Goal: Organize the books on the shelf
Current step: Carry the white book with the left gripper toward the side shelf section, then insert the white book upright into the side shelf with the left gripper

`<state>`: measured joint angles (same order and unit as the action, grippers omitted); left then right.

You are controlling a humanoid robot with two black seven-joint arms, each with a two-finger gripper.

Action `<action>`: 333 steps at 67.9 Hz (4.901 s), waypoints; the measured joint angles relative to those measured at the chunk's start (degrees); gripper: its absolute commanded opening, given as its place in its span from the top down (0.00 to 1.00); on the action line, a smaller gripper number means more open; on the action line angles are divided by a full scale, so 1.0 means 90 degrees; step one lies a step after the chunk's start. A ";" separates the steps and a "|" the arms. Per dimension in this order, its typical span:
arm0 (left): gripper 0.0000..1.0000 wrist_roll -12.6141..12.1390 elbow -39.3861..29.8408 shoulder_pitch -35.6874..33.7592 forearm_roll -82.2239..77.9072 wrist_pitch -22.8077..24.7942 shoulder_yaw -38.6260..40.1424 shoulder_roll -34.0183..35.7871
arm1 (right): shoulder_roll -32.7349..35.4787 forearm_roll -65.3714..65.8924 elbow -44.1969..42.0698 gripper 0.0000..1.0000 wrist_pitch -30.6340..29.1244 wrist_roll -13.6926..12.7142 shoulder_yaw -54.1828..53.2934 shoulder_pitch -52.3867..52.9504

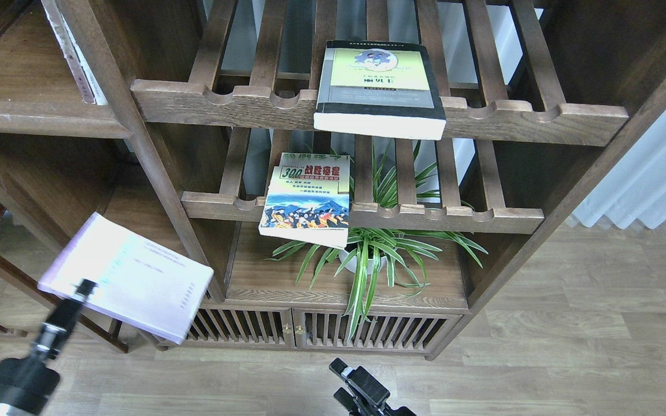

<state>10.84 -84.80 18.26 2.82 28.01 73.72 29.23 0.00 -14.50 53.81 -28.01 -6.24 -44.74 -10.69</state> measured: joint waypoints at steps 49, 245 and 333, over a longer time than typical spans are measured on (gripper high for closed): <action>0.94 -0.0923 -0.1026 0.0970 0.0016 0.0000 0.3700 0.0547 | 0.0000 0.0010 -0.0065 0.01 0.0000 0.0000 0.0000 -0.0041; 0.36 -0.2957 0.2292 -0.7360 -0.3374 -0.0002 0.0975 0.0927 | 0.0000 -0.0127 -0.0070 0.01 0.0001 0.0024 -0.0019 -0.0090; 0.28 -0.3050 0.0077 -0.1772 -0.0351 0.0000 0.3902 0.1146 | 0.0001 -0.0351 0.0203 0.01 0.0001 0.0542 0.0037 -0.0100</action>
<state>-16.61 -84.11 2.31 -0.34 28.00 108.84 39.54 0.00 -17.67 55.63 -28.00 -1.36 -44.41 -11.59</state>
